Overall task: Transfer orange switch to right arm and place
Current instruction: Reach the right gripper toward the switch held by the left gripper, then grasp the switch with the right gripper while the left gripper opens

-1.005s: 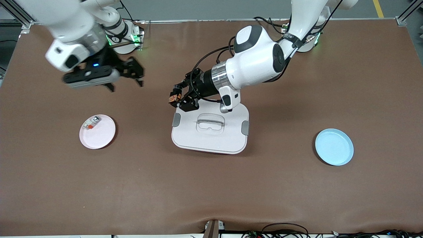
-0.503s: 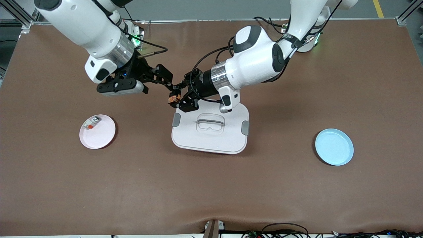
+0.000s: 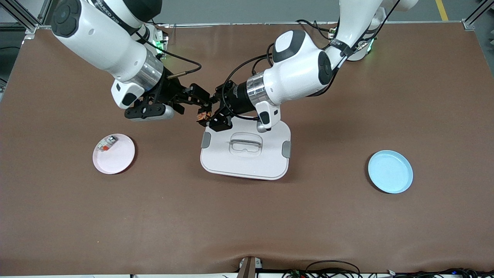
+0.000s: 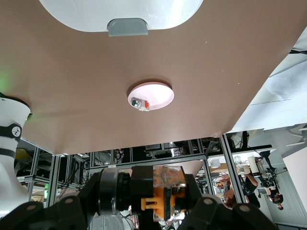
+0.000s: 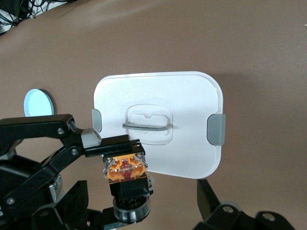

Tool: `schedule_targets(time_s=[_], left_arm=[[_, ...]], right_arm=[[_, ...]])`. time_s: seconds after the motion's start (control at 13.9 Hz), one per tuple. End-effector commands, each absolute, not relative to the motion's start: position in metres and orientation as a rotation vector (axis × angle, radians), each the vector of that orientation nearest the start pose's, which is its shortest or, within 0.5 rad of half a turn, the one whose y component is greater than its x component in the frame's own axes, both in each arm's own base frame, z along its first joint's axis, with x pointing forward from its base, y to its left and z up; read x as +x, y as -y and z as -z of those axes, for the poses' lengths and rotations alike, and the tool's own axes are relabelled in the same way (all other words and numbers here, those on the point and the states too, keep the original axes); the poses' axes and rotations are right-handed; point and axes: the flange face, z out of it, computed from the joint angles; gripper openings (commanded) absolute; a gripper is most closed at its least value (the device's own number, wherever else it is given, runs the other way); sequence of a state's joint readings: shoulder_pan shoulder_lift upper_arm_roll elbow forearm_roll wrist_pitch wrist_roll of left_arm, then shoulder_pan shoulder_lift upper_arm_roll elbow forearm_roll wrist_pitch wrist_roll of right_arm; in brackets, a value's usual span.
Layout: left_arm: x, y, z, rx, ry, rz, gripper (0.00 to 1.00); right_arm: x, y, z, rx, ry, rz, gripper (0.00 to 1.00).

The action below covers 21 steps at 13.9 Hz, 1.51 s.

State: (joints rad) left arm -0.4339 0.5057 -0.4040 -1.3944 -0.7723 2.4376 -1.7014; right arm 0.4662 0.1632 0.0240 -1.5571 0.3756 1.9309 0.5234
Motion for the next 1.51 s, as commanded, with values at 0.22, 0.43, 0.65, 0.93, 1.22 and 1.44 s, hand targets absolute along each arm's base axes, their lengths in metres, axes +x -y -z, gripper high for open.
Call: schedule_targets(time_s=[0.22,0.43,0.65,0.93,1.22,1.44], left_arm=[[0.542,0.510,-0.504,1.698,-1.510,0.782,0.00],[0.543,0.509,-0.503,1.698,-1.511,0.781,0.00],[0.544,0.509,-0.503,1.698,-1.511,0.781,0.00],[0.545,0.507,-0.502,1.697,-1.514,0.780,0.00],[0.551,0.502,-0.502,1.692,-1.516,0.770,0.17],[0.554,0.494,-0.511,1.714,-1.502,0.717,1.00]], right_arm=[[0.548,-0.336,-0.561,-2.698,-0.181,-0.025,1.00],[0.548,-0.337,-0.561,-2.698,-0.181,-0.024,0.85],[0.546,-0.341,-0.560,-2.698,-0.174,-0.024,0.44],[0.548,-0.344,-0.557,-2.701,-0.152,-0.021,0.00],[0.548,-0.343,-0.558,-2.702,-0.148,-0.020,0.00],[0.551,-0.339,-0.564,-2.702,-0.146,-0.011,0.00]])
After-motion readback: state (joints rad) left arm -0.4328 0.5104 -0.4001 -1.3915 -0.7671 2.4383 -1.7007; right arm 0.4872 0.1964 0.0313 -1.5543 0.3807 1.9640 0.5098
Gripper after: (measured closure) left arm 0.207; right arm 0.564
